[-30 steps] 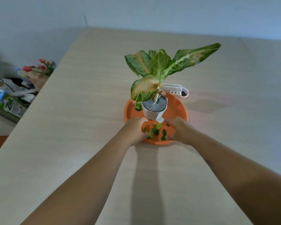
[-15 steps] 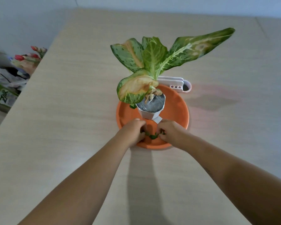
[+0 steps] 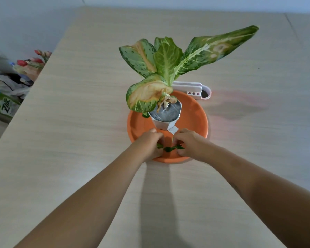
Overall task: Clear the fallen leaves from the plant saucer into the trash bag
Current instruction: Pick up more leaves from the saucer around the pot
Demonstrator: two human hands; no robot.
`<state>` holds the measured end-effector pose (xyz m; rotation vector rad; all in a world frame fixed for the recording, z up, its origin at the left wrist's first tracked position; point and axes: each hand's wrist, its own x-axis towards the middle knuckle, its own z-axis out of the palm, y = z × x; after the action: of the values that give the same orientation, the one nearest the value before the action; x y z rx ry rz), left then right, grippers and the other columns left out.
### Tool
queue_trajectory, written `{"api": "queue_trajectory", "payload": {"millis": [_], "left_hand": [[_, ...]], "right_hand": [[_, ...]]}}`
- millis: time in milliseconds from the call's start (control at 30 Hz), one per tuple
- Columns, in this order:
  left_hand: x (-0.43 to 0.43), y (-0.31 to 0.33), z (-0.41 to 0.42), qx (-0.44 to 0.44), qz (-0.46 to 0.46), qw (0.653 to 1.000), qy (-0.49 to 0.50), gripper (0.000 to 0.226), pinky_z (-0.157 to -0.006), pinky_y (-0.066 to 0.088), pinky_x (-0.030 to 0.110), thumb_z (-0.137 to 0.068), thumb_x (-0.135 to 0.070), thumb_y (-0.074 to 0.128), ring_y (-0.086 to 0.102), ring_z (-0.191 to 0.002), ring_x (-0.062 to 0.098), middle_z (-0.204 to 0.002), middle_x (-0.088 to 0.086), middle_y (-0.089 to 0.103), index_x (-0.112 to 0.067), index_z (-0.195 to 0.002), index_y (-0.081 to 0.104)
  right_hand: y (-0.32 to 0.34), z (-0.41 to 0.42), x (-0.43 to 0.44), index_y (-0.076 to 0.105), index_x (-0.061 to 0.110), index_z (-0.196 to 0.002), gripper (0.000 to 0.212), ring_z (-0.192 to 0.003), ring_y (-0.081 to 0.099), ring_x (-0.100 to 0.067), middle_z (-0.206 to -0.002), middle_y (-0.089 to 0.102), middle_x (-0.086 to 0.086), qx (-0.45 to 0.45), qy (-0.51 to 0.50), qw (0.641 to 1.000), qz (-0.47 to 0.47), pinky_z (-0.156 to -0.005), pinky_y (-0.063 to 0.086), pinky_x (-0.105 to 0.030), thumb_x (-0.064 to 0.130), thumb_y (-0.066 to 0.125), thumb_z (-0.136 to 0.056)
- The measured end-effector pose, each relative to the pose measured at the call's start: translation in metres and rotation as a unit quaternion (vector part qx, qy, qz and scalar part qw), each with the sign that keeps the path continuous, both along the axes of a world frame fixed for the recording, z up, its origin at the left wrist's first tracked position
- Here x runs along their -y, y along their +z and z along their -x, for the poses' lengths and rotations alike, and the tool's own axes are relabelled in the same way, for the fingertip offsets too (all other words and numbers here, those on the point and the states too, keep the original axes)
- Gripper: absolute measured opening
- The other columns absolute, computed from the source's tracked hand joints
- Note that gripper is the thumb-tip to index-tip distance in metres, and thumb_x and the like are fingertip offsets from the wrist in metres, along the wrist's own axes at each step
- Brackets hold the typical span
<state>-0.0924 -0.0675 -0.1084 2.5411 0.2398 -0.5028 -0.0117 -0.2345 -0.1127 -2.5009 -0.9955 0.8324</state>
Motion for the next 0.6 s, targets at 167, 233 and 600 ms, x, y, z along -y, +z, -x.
{"api": "queue_trajectory", "payload": {"millis": [167, 233, 600], "left_hand": [[0.003, 0.002, 0.001, -0.034, 0.009, 0.999, 0.028, 0.054, -0.095, 0.043, 0.034, -0.069, -0.045, 0.076, 0.038, -0.118, 0.021, -0.122, -0.001, 0.043, -0.031, -0.117, 0.057], [0.009, 0.000, 0.001, -0.023, 0.002, 0.999, 0.042, 0.051, -0.094, 0.043, 0.033, -0.069, -0.047, 0.076, 0.039, -0.116, 0.023, -0.122, -0.001, 0.043, -0.031, -0.114, 0.058], [0.004, -0.001, 0.001, 0.006, -0.013, 1.000, 0.018, 0.021, -0.087, 0.048, 0.037, -0.079, -0.027, 0.066, 0.047, -0.110, 0.021, -0.109, -0.001, 0.051, -0.026, -0.100, 0.063]], "right_hand": [[0.005, -0.005, 0.003, 0.051, 0.033, -0.131, 0.063, -0.116, 0.040, -0.030, -0.127, 0.041, -0.003, 0.026, -0.003, 0.998, 0.064, -0.100, 0.043, -0.043, 0.035, 0.075, -0.073], [0.004, -0.006, 0.002, 0.052, 0.032, -0.130, 0.061, -0.116, 0.042, -0.030, -0.126, 0.042, -0.003, 0.013, 0.001, 0.998, 0.068, -0.100, 0.043, -0.043, 0.036, 0.075, -0.073], [-0.001, -0.011, 0.009, 0.062, 0.022, -0.112, 0.038, -0.100, 0.053, -0.025, -0.106, 0.048, -0.001, 0.021, 0.021, 0.999, 0.018, -0.084, 0.049, -0.037, 0.016, 0.072, -0.076]]}}
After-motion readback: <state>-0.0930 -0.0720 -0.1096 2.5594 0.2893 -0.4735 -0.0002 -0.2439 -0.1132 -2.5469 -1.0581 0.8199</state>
